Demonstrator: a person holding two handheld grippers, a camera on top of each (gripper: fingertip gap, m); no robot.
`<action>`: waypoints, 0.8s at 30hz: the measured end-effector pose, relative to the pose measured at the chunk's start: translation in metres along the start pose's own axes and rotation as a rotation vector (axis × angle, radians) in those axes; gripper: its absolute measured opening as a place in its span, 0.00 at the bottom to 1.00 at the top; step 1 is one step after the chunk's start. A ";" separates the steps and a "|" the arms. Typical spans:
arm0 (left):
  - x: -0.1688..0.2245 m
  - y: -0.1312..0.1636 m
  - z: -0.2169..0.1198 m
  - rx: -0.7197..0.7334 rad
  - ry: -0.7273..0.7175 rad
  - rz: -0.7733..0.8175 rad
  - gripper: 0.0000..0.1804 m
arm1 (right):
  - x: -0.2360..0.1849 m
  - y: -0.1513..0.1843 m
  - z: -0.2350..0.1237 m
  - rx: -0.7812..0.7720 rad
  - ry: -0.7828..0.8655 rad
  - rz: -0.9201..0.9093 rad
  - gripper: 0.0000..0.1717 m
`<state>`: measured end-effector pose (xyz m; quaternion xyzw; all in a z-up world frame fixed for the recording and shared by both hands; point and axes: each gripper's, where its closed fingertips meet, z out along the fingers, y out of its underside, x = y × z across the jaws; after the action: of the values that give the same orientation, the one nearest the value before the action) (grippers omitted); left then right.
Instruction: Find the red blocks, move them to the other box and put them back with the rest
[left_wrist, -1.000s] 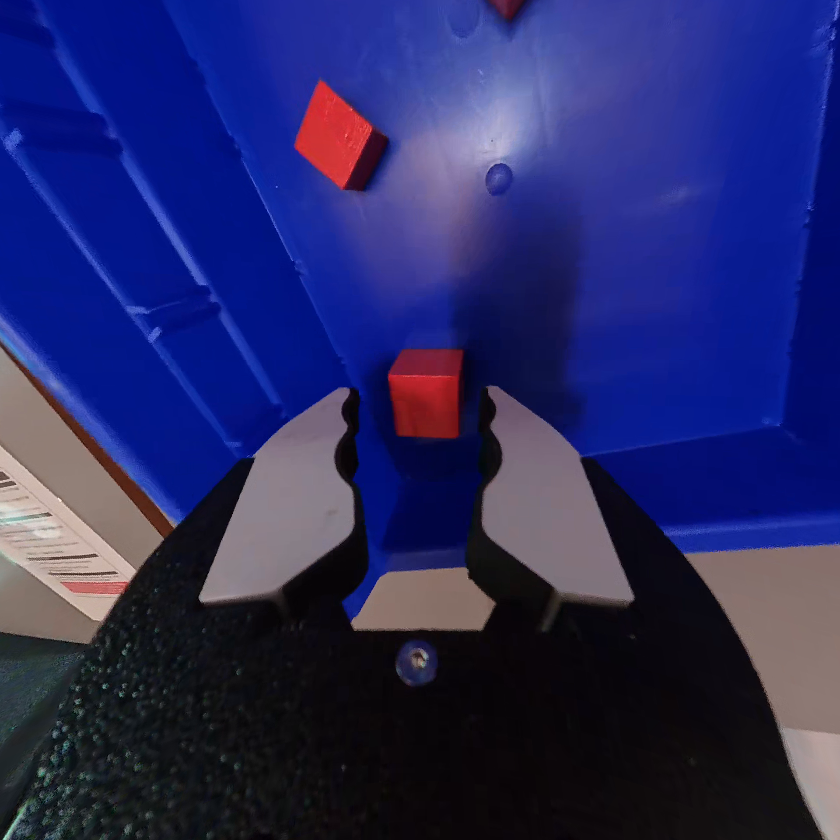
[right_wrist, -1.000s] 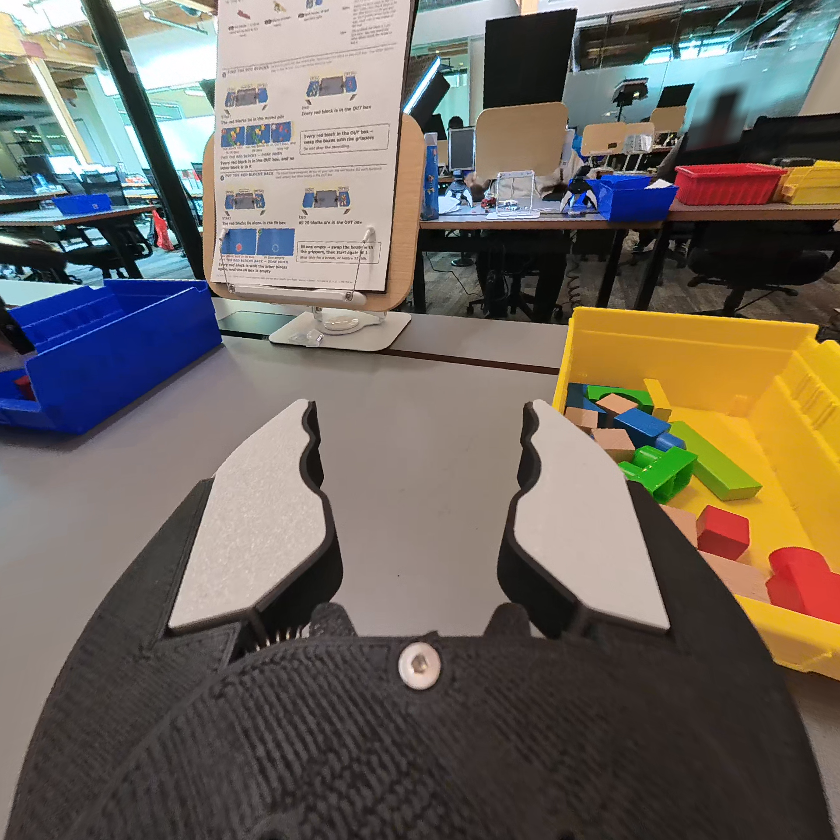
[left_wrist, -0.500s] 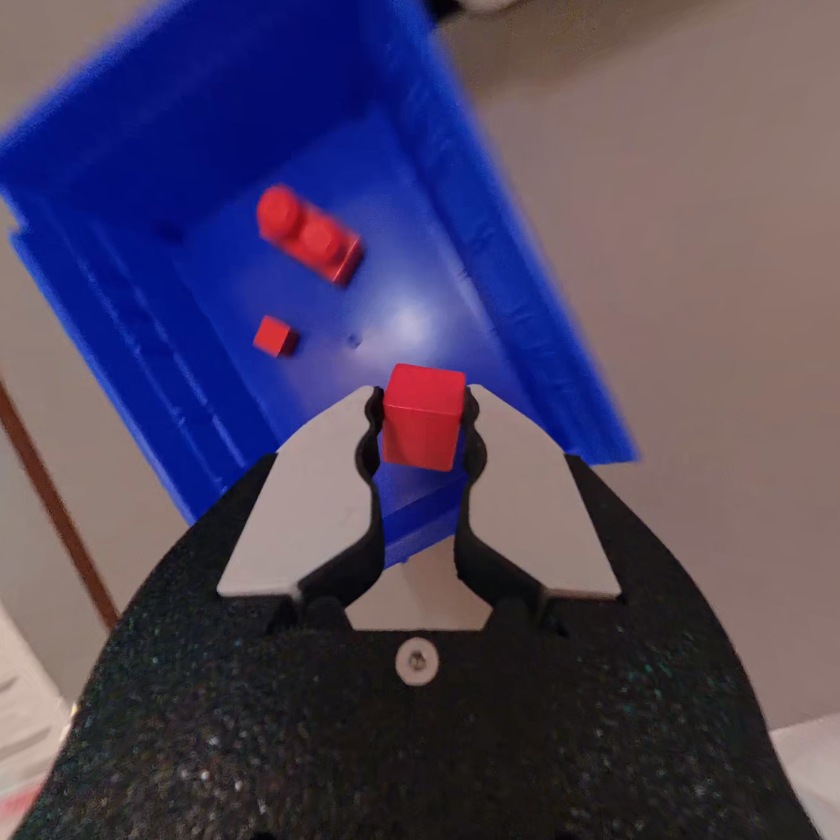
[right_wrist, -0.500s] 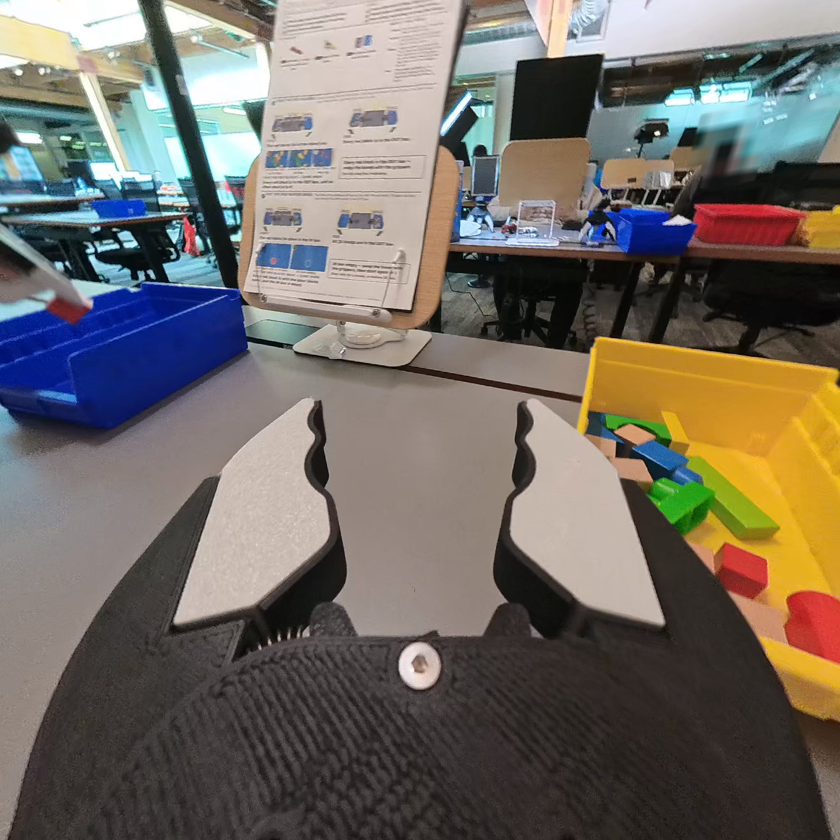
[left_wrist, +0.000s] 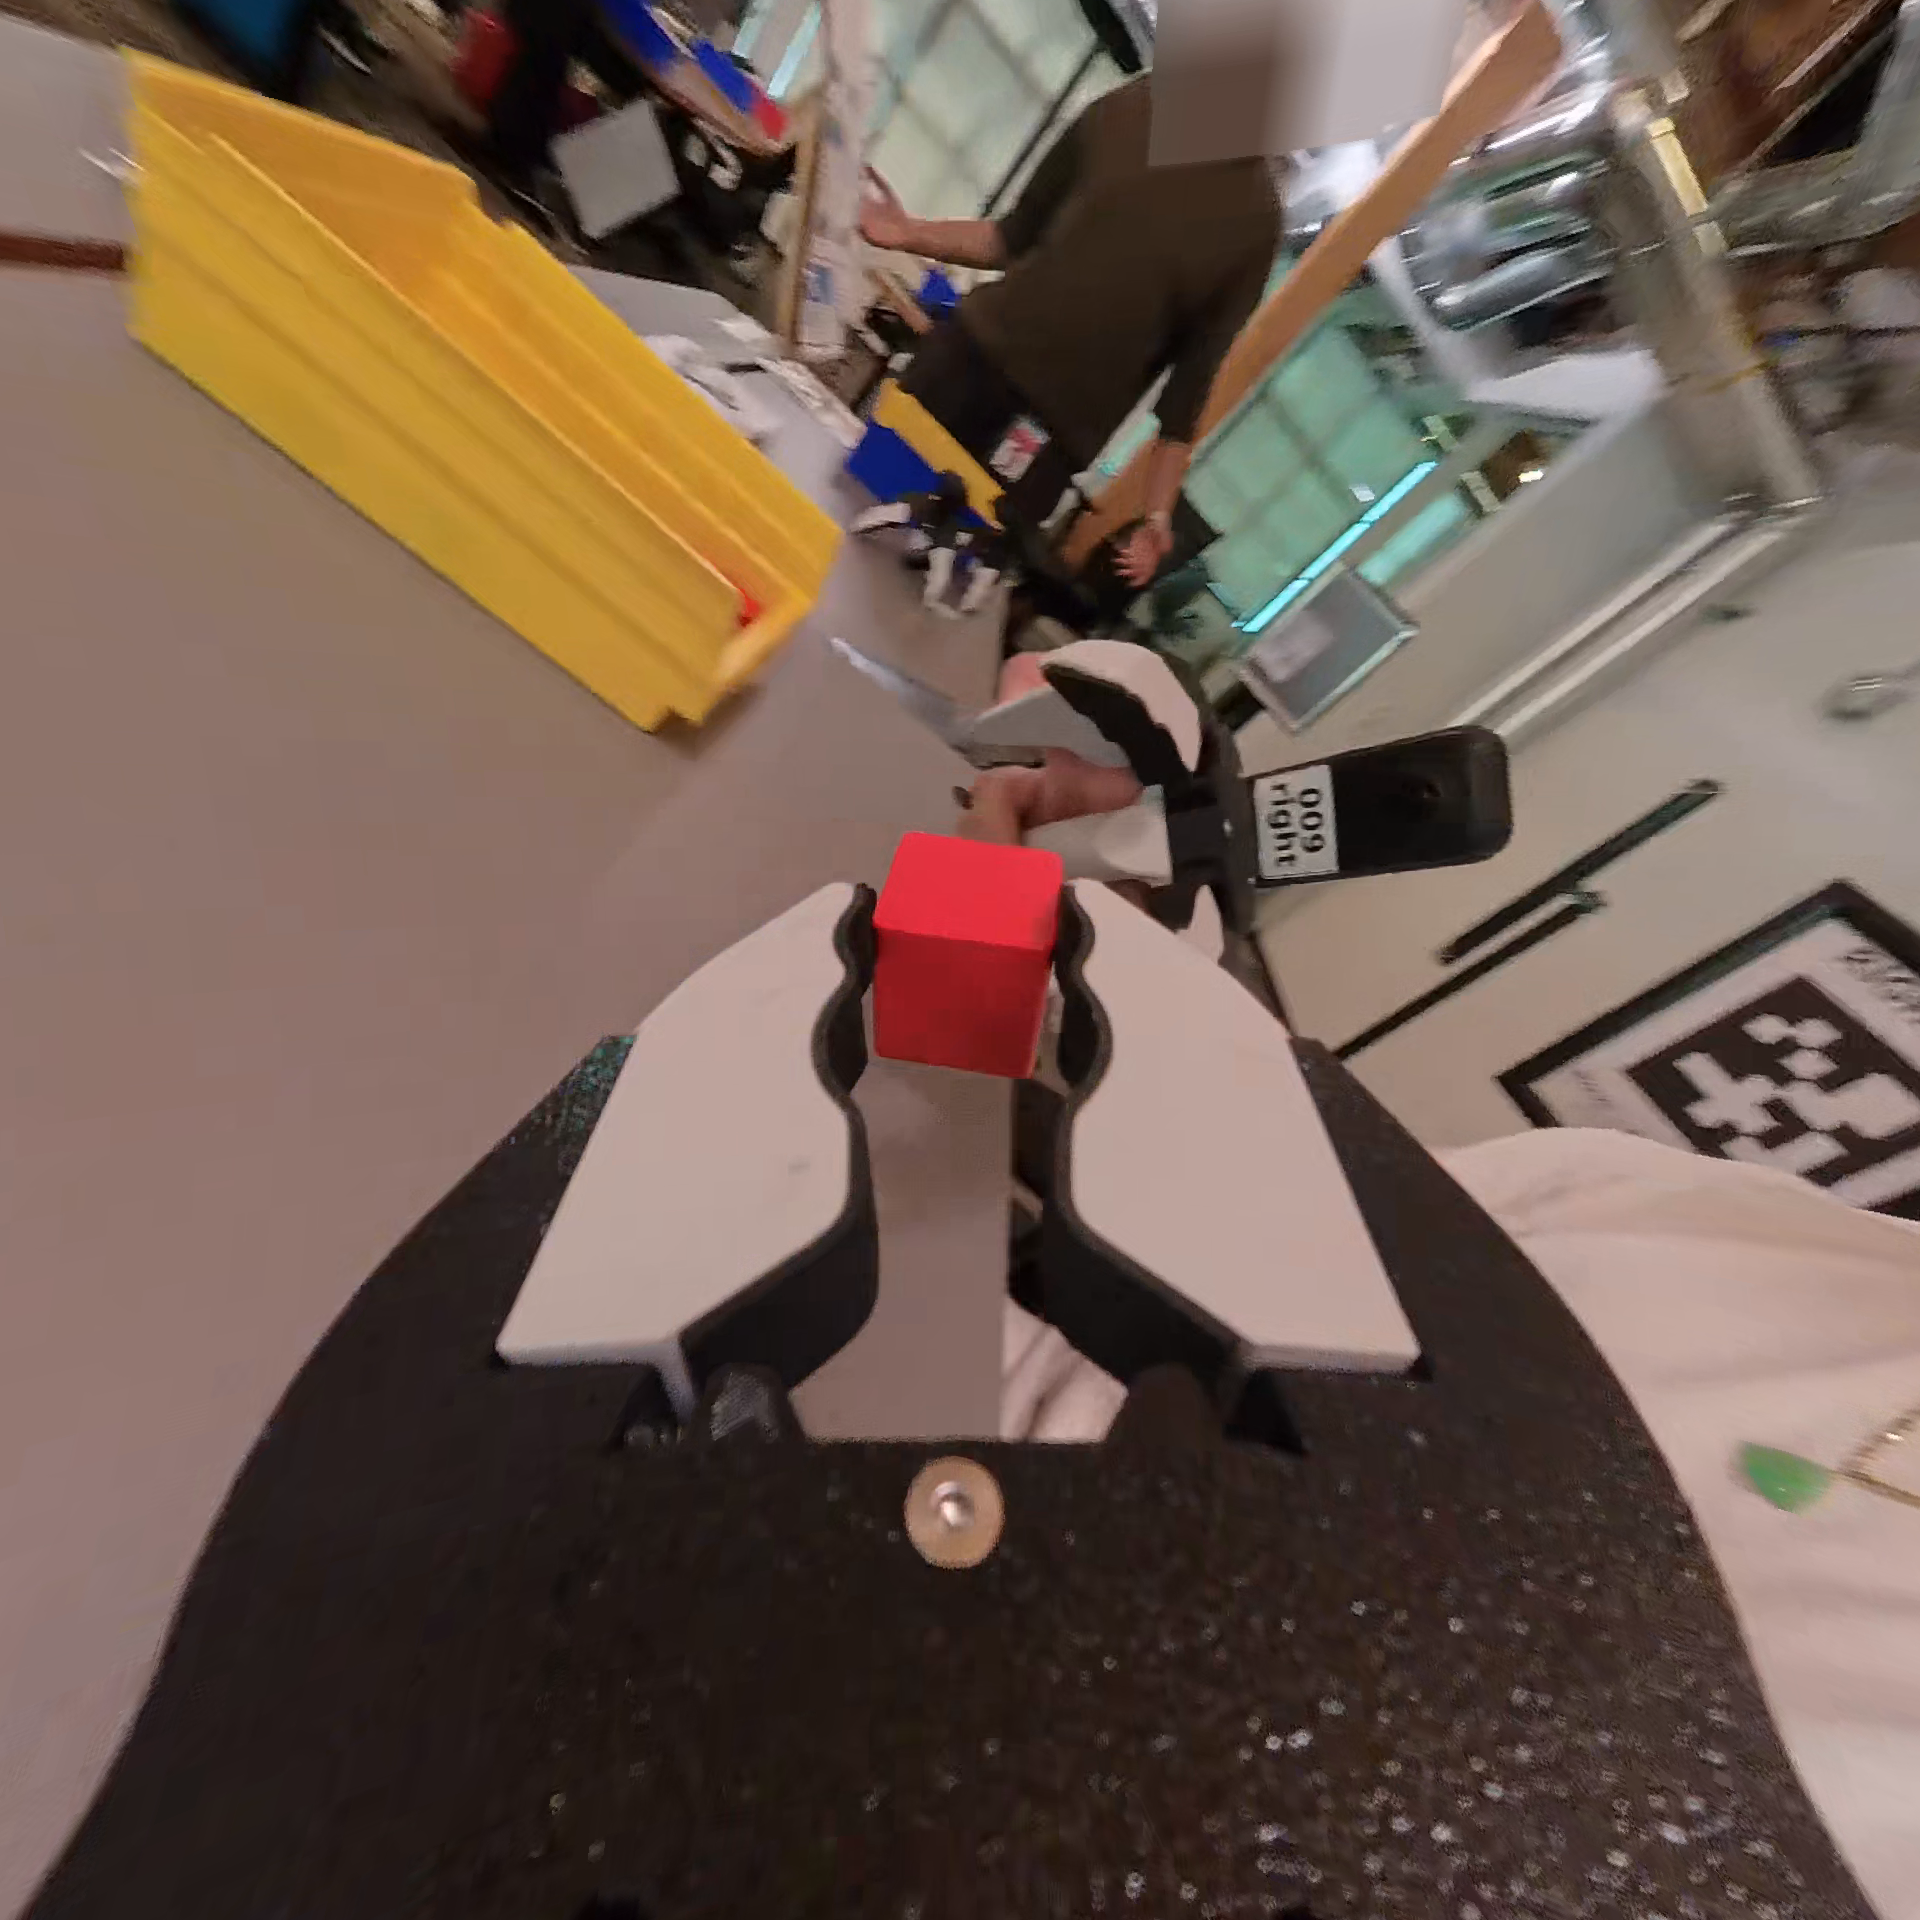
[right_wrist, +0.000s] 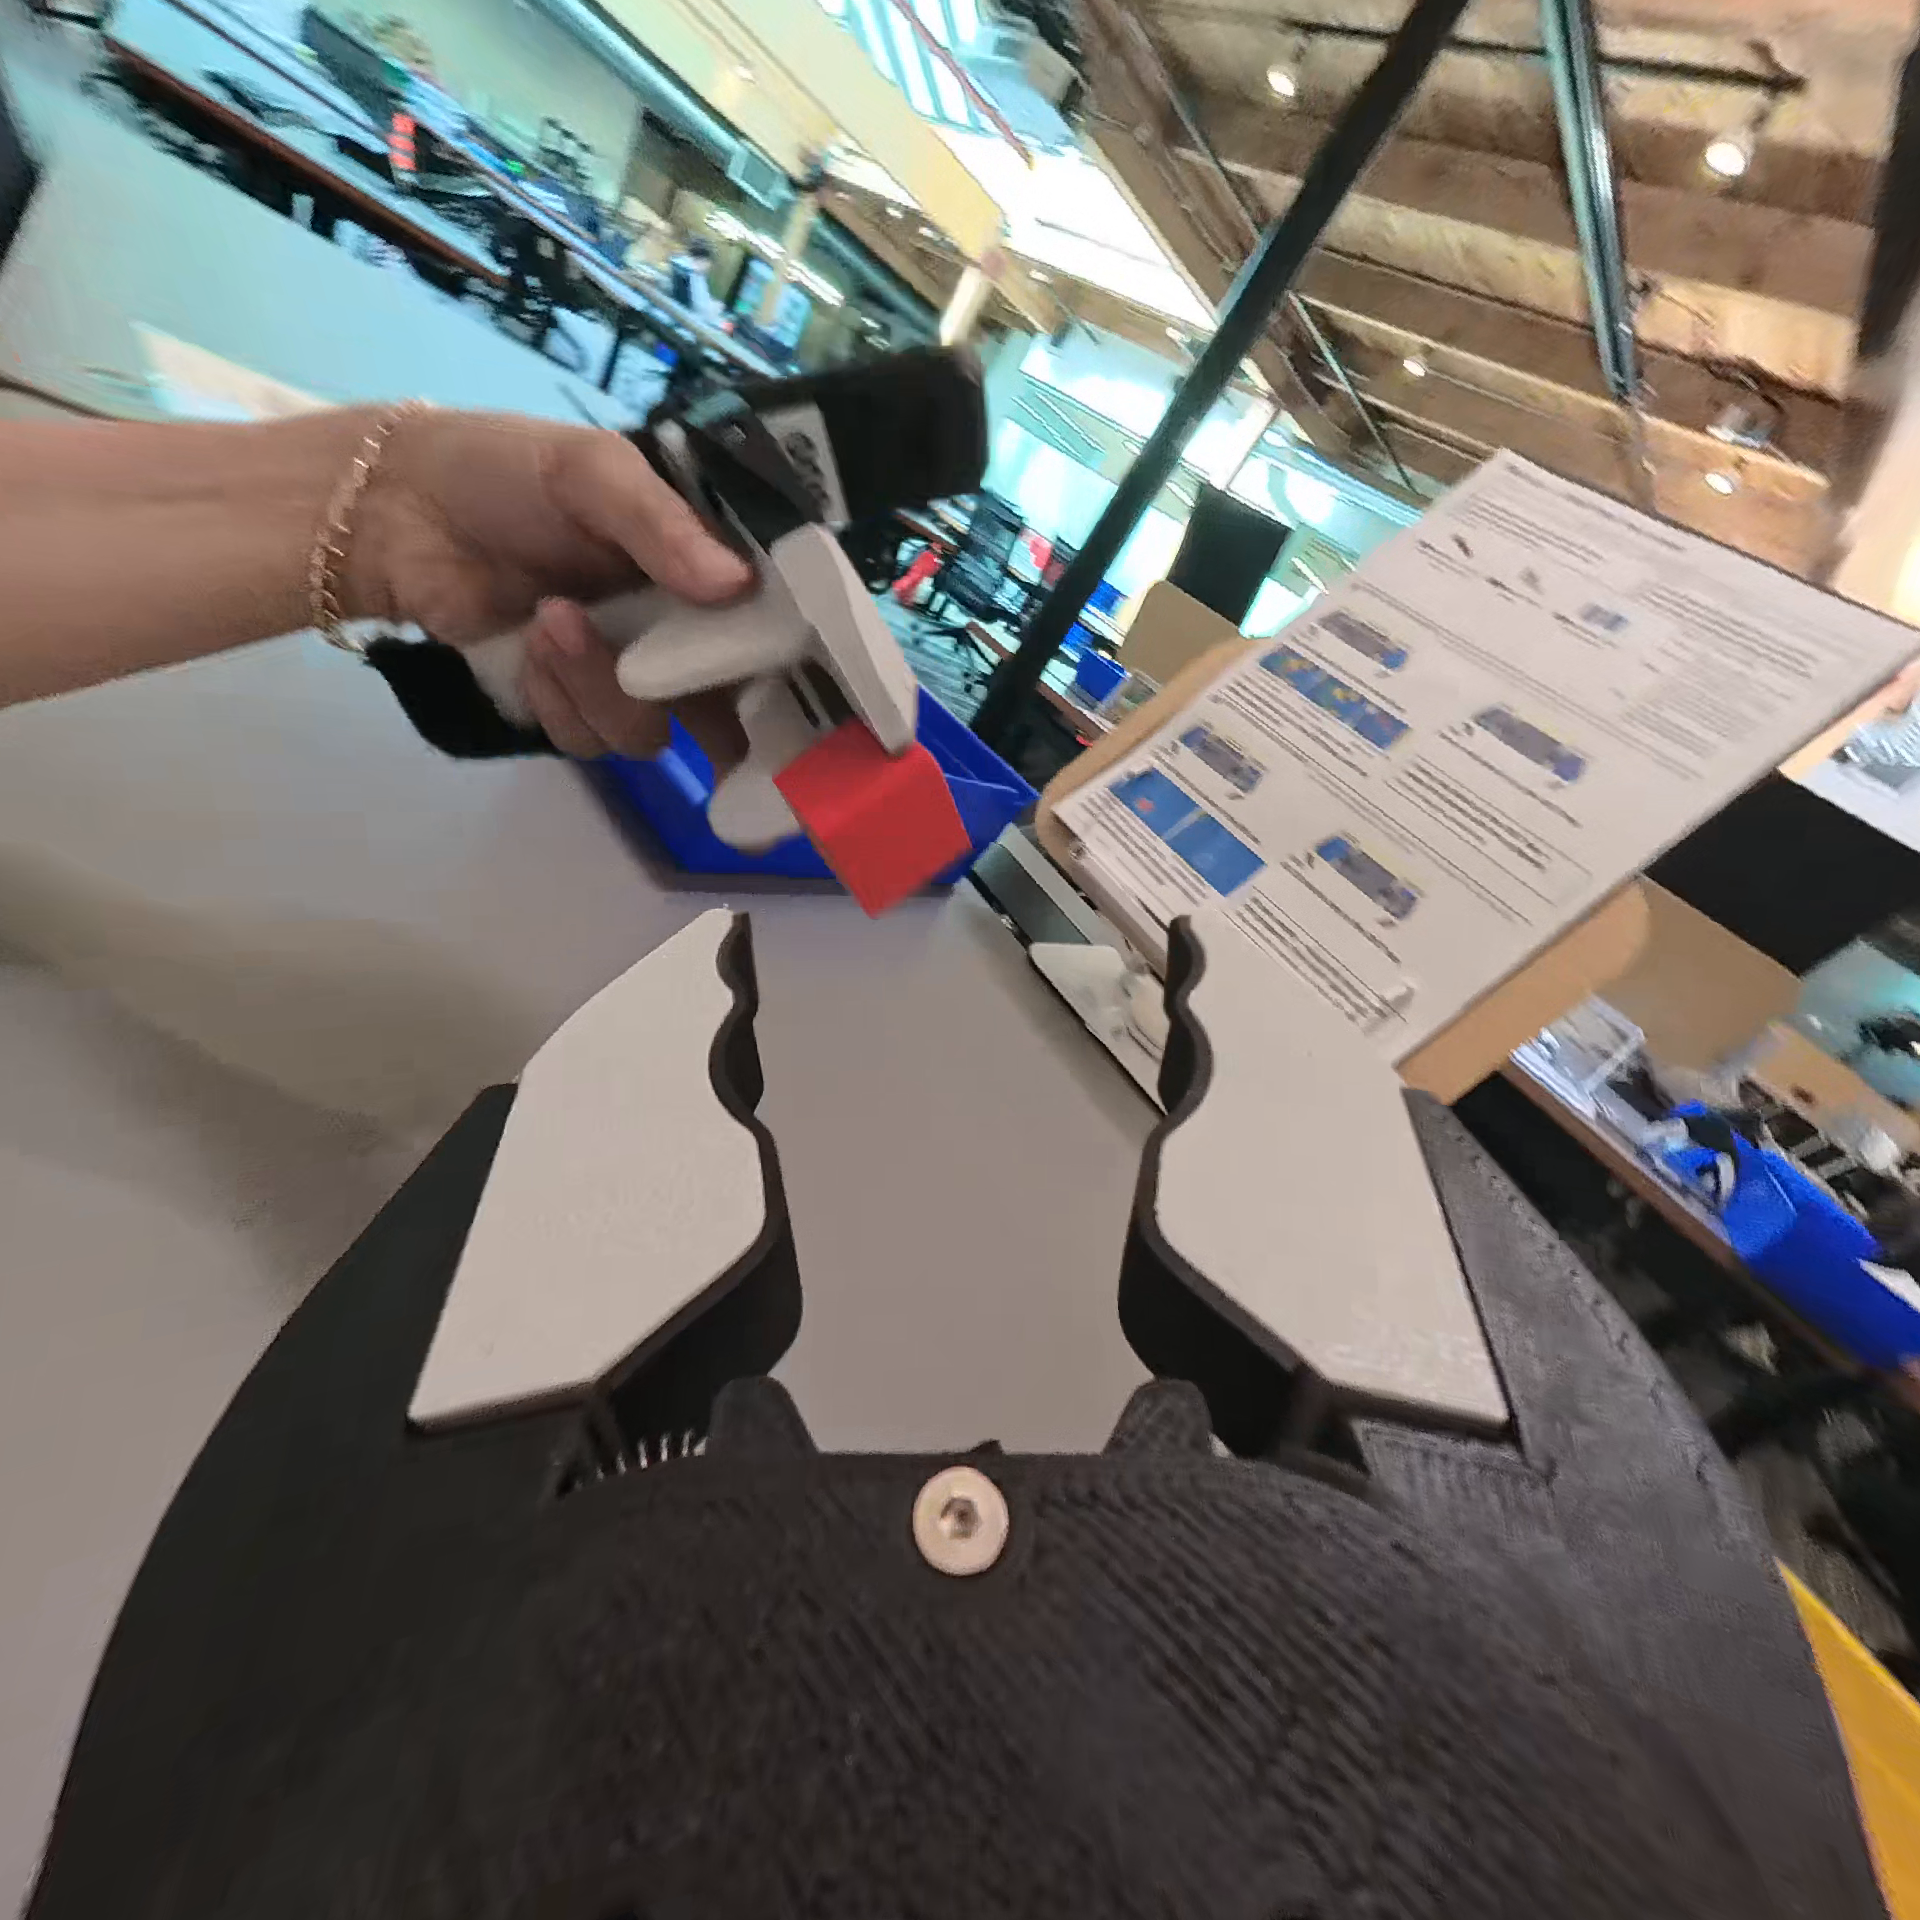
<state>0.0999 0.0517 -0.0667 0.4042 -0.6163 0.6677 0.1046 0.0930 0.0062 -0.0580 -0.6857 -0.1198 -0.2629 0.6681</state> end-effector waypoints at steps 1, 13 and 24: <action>0.002 0.008 0.009 -0.010 0.039 -0.032 0.18 | -0.005 -0.002 -0.001 0.006 -0.027 -0.019 0.43; 0.004 0.038 0.033 -0.103 0.183 -0.180 0.18 | -0.038 0.021 0.004 -0.041 -0.238 -0.145 0.38; -0.002 0.043 0.037 -0.106 0.239 -0.232 0.18 | -0.043 0.030 0.011 -0.051 -0.266 -0.125 0.20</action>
<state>0.0890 0.0095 -0.1029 0.3841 -0.5831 0.6611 0.2746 0.0750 0.0227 -0.1053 -0.7224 -0.2429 -0.2140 0.6110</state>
